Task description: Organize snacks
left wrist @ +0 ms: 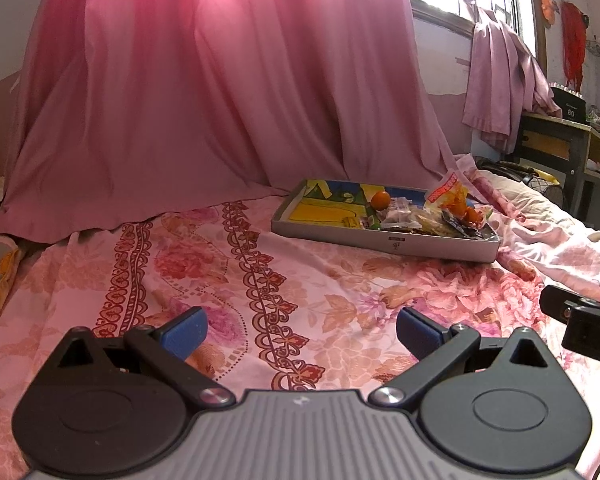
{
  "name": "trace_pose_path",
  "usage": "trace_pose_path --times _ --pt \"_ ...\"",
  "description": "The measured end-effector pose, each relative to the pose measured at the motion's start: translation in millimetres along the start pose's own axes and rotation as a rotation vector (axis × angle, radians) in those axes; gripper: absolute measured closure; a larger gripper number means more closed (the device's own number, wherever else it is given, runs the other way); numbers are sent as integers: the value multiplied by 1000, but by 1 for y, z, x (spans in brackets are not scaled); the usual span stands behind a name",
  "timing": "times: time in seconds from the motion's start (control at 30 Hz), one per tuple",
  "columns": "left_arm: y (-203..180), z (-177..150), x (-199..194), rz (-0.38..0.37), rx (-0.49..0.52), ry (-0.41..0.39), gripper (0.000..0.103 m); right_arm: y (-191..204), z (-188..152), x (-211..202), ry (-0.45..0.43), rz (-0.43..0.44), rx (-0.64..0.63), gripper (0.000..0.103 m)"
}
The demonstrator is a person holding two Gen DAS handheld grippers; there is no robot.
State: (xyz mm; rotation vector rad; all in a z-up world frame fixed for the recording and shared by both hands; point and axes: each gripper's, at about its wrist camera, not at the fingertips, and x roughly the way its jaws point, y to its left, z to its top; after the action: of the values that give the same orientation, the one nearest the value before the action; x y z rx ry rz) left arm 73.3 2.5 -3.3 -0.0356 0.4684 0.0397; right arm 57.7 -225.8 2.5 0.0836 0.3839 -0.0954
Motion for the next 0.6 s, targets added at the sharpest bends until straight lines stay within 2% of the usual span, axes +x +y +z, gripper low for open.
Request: trace_pose_path --times 0.6 --pt "3 0 2 0 -5 4 0 1 -1 1 2 0 -1 1"
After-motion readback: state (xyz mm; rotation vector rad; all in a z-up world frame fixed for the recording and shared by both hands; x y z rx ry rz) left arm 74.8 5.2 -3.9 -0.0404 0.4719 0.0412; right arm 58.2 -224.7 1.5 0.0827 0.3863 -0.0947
